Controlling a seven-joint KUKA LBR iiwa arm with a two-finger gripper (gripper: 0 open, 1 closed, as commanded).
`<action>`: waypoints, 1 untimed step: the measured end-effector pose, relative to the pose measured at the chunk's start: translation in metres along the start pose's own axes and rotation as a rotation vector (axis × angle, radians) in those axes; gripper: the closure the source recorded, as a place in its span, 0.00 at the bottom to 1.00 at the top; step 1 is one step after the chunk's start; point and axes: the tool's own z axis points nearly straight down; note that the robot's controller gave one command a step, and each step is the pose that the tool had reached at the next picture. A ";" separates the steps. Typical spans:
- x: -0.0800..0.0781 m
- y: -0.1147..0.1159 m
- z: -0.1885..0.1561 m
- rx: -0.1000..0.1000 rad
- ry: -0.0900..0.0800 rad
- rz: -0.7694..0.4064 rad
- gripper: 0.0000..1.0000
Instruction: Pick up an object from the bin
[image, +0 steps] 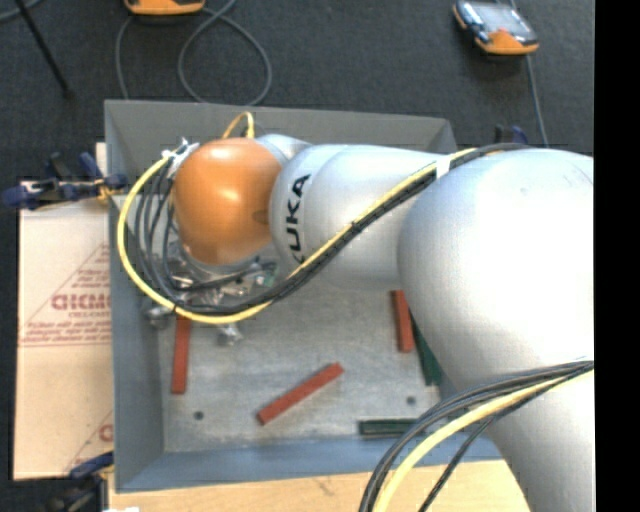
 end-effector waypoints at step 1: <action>0.000 -0.003 -0.003 -0.003 -0.003 0.007 0.00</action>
Offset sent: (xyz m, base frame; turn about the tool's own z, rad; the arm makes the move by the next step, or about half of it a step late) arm 0.0000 0.0000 0.0000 0.0000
